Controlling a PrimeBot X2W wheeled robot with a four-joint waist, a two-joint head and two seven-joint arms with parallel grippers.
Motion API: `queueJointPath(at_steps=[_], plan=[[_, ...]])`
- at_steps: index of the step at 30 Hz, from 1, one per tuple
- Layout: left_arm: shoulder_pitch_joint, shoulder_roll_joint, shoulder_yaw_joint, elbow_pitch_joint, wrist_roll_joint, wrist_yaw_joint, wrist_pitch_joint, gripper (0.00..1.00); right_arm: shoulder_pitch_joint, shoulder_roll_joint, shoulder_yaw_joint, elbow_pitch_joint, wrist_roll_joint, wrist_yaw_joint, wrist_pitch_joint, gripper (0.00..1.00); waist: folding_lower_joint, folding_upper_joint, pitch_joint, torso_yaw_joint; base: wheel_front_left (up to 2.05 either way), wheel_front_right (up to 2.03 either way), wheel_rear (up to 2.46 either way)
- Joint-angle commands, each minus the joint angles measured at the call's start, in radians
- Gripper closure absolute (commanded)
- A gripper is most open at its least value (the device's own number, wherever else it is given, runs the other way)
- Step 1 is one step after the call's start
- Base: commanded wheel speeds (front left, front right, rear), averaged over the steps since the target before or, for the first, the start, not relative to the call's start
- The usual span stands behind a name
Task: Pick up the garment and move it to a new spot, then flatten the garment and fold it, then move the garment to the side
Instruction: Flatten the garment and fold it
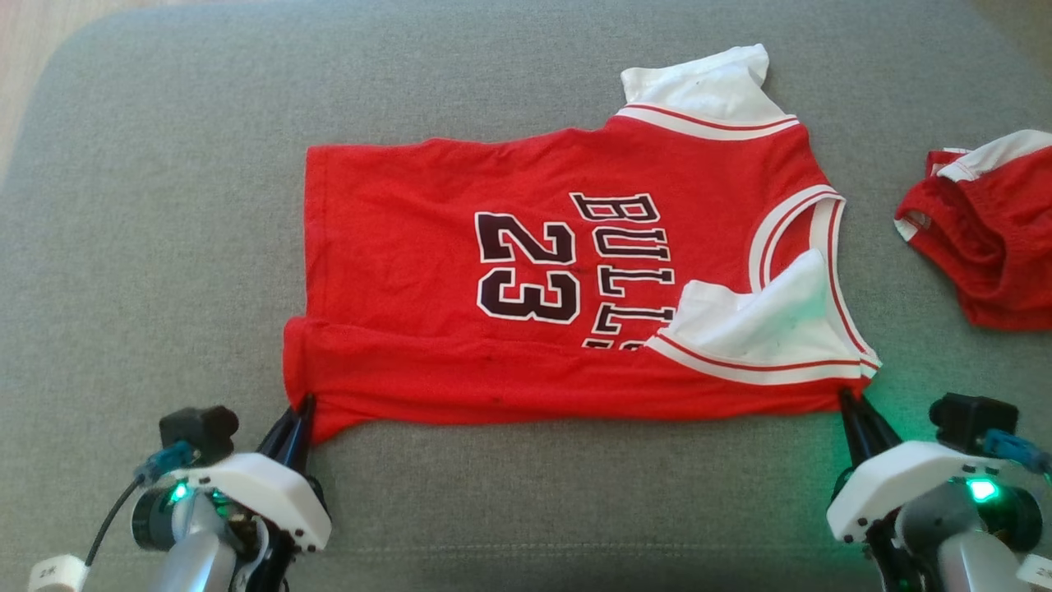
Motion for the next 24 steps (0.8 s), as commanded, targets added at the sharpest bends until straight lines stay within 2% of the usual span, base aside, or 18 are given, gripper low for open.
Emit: queueJointPath(at_steps=[1,13,24], plan=[[-0.017,0.029,0.022,-0.028,0.009,0.001,0.005,1.00,-0.010,-0.005,0.010,-0.043,0.009,0.004,-0.010,1.00,0.0000,0.0000,-0.003,0.002,0.00,0.00,0.00],[0.081,0.062,0.024,-0.170,-0.008,0.044,0.084,1.00,0.106,-0.005,-0.008,-0.146,0.053,0.004,0.034,1.00,0.0000,0.0000,-0.024,-0.004,0.00,0.00,0.00],[0.153,0.095,0.029,-0.261,-0.024,0.074,0.140,1.00,0.162,-0.005,-0.017,-0.167,0.081,0.004,0.071,1.00,0.0000,0.0000,-0.035,-0.001,0.00,0.00,0.00]])
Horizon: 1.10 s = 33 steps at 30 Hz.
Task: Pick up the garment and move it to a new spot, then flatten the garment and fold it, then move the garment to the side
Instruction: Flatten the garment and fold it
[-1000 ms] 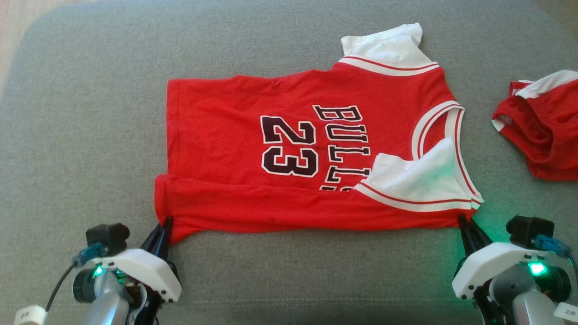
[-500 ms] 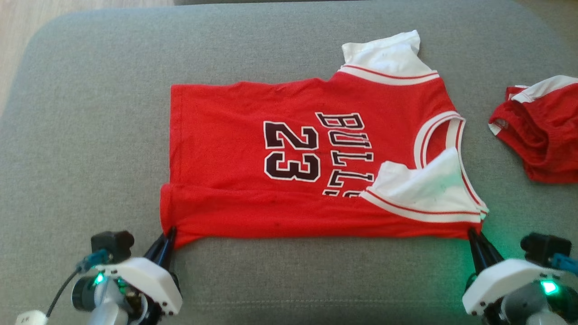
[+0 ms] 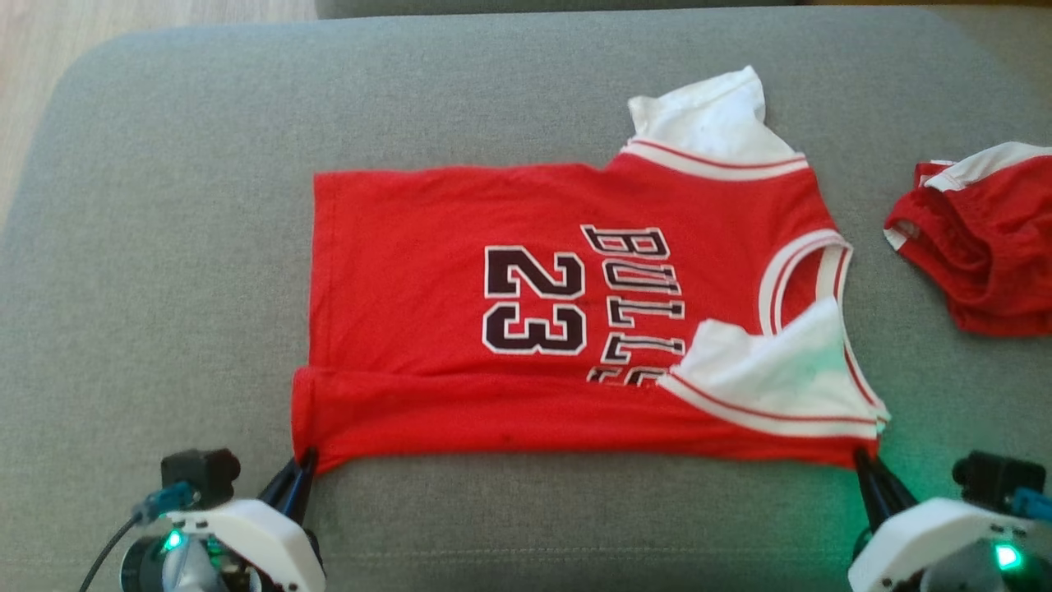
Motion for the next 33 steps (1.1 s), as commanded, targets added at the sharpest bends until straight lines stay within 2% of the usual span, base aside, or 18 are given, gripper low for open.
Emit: queueJointPath(at_steps=[1,8,9,10,11,16,20,22,23,29,33], plan=[[-0.006,0.036,0.037,-0.031,-0.013,0.009,0.005,1.00,0.018,-0.009,0.006,-0.030,0.018,0.004,0.008,1.00,0.0000,0.0000,-0.007,0.000,0.00,0.00,0.00],[0.025,0.048,0.029,-0.062,-0.020,0.018,0.038,1.00,0.038,-0.009,0.011,-0.039,0.033,0.004,0.009,1.00,0.0000,0.0000,-0.014,-0.007,0.00,0.00,0.00],[0.026,0.047,0.029,-0.066,-0.023,0.018,0.039,1.00,0.035,-0.009,0.013,-0.041,0.031,0.004,0.003,0.76,0.0000,0.0000,-0.014,-0.008,0.00,0.00,0.00],[0.026,0.045,0.028,-0.069,-0.022,0.021,0.040,0.32,0.031,-0.009,0.015,-0.043,0.027,0.004,-0.004,0.10,0.0000,0.0000,-0.015,-0.008,0.00,0.00,0.00],[0.025,0.043,0.026,-0.074,-0.022,0.024,0.038,0.00,0.027,-0.009,0.017,-0.046,0.025,0.004,-0.012,0.00,0.0000,0.0000,-0.016,-0.008,0.00,0.00,0.00],[0.009,0.007,0.058,-0.113,-0.013,0.071,-0.068,0.00,-0.019,-0.009,0.023,-0.100,0.001,0.004,-0.144,0.00,0.0000,0.0000,-0.031,-0.011,0.00,0.00,0.00],[0.003,-0.020,0.076,-0.143,-0.006,0.092,-0.161,0.00,-0.054,-0.009,0.044,-0.151,-0.059,0.004,-0.246,0.00,0.0000,0.0000,-0.051,-0.017,0.00,0.00,0.00],[0.003,-0.025,0.080,-0.152,0.001,0.100,-0.184,0.00,-0.062,-0.009,0.052,-0.161,-0.071,0.004,-0.264,0.00,0.0000,0.0000,-0.058,-0.019,0.00,0.00,0.00],[0.005,-0.030,0.081,-0.170,0.019,0.115,-0.215,0.00,-0.073,-0.011,0.063,-0.180,-0.095,0.004,-0.298,0.00,0.0000,0.0000,-0.071,-0.021,0.00,0.00,0.00],[0.002,-0.028,0.078,-0.223,0.073,0.141,-0.255,0.00,-0.081,-0.015,0.076,-0.205,-0.128,0.004,-0.329,0.00,0.0000,0.0000,-0.093,-0.015,0.00,0.00,0.00],[0.005,-0.025,0.070,-0.241,0.082,0.136,-0.261,0.00,-0.069,-0.015,0.076,-0.210,-0.136,0.004,-0.331,0.00,0.0000,0.0000,-0.105,-0.008,0.00,0.00,0.00]])
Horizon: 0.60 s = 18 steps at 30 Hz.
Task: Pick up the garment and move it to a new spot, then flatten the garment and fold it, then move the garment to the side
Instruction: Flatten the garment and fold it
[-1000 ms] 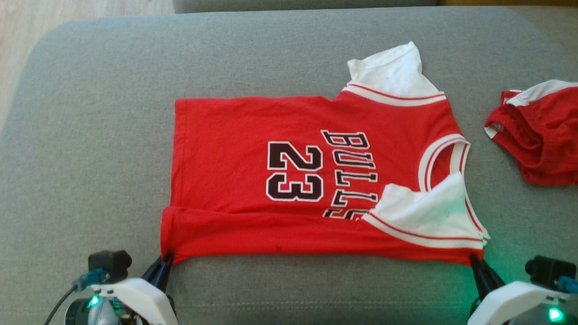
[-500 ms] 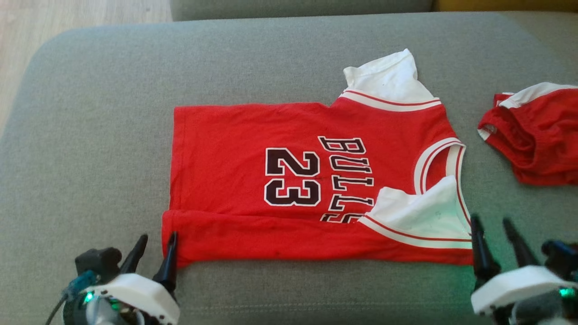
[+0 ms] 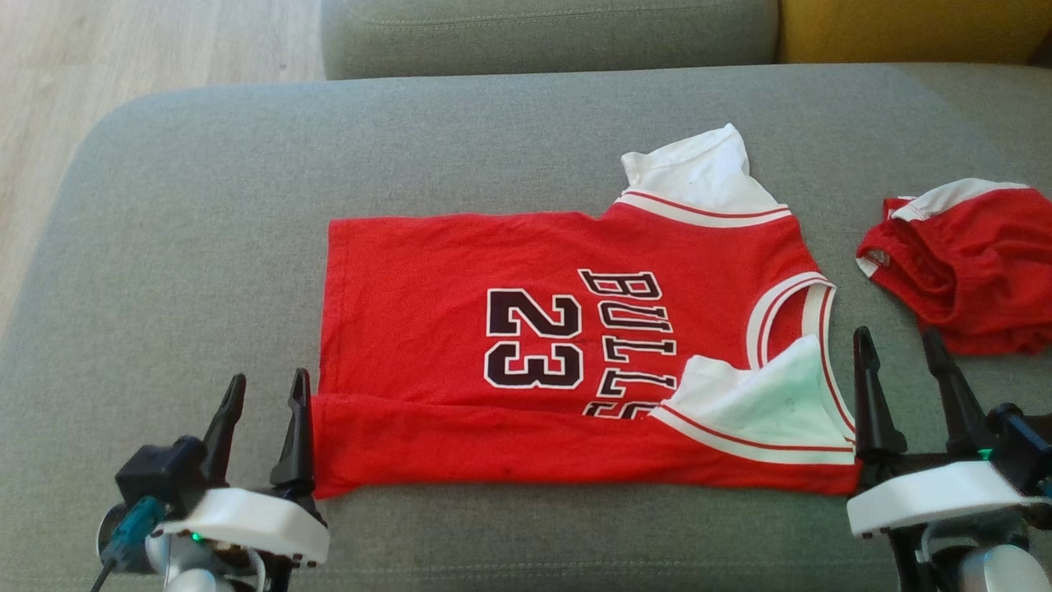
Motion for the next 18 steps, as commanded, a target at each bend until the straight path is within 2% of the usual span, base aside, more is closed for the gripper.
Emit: queueJointPath(at_steps=[1,7,10,18], plan=[[-0.033,0.017,0.033,-0.036,0.009,0.000,-0.013,0.00,-0.023,-0.014,0.026,-0.041,-0.008,0.004,-0.011,0.00,0.0000,0.0000,-0.001,0.000,0.00,0.00,0.00],[-0.027,0.028,0.027,-0.041,0.015,0.004,-0.008,0.00,-0.017,-0.013,0.023,-0.044,-0.007,0.004,-0.002,0.00,0.0000,0.0000,0.002,0.000,0.00,0.00,0.00],[-0.057,0.026,0.014,-0.047,0.016,-0.013,-0.009,0.00,-0.021,-0.013,0.023,-0.048,-0.005,0.004,0.001,0.00,0.0000,0.0000,0.015,0.004,0.00,0.00,0.00],[-0.316,0.019,-0.011,0.056,0.002,-0.080,0.045,0.00,-0.081,-0.011,0.039,-0.069,-0.001,0.004,0.006,0.00,0.0000,0.0000,0.123,0.000,0.00,0.00,0.00]])
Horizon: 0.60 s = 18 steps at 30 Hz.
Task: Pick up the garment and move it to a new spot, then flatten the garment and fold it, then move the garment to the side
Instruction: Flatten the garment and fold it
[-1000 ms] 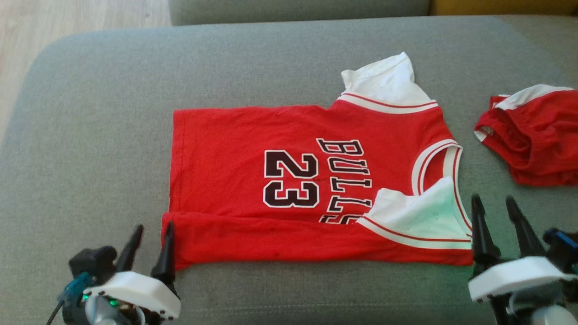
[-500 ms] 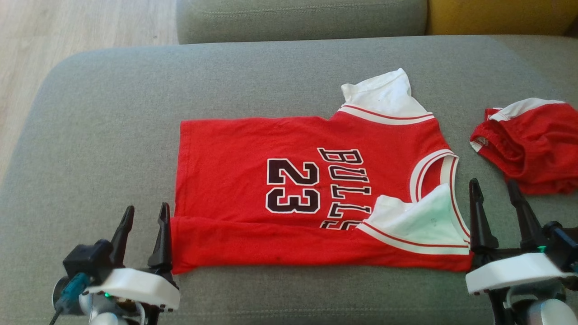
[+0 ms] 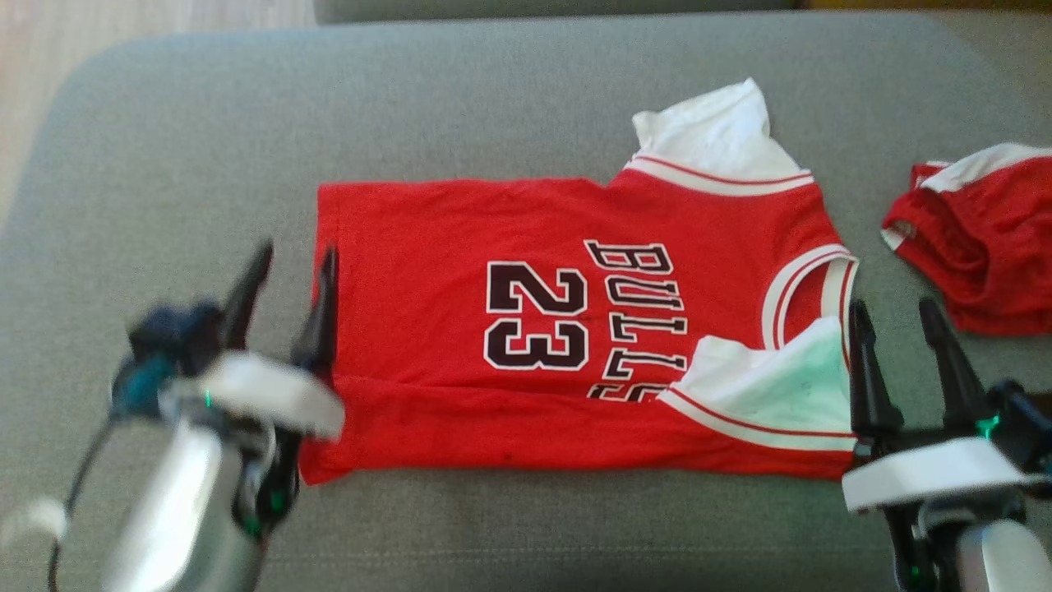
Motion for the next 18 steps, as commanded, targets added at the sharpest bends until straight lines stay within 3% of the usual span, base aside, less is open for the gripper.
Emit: queueJointPath(at_steps=[1,10,18], plan=[[-0.082,0.013,0.041,-0.004,-0.014,-0.007,0.009,0.00,-0.059,-0.011,0.026,-0.042,-0.001,0.004,-0.004,0.00,0.0000,0.0000,0.044,-0.009,0.00,0.00,0.00],[-0.407,0.013,0.070,0.339,-0.090,-0.085,0.106,0.00,-0.157,-0.009,0.063,-0.024,0.011,0.004,-0.039,0.00,0.0000,0.0000,0.191,-0.061,0.00,0.00,0.00],[-0.533,0.036,0.079,0.589,-0.133,-0.126,0.155,0.00,-0.200,-0.009,0.080,0.026,0.031,0.004,-0.076,0.00,0.0000,0.0000,0.236,-0.094,0.00,0.00,0.00]])
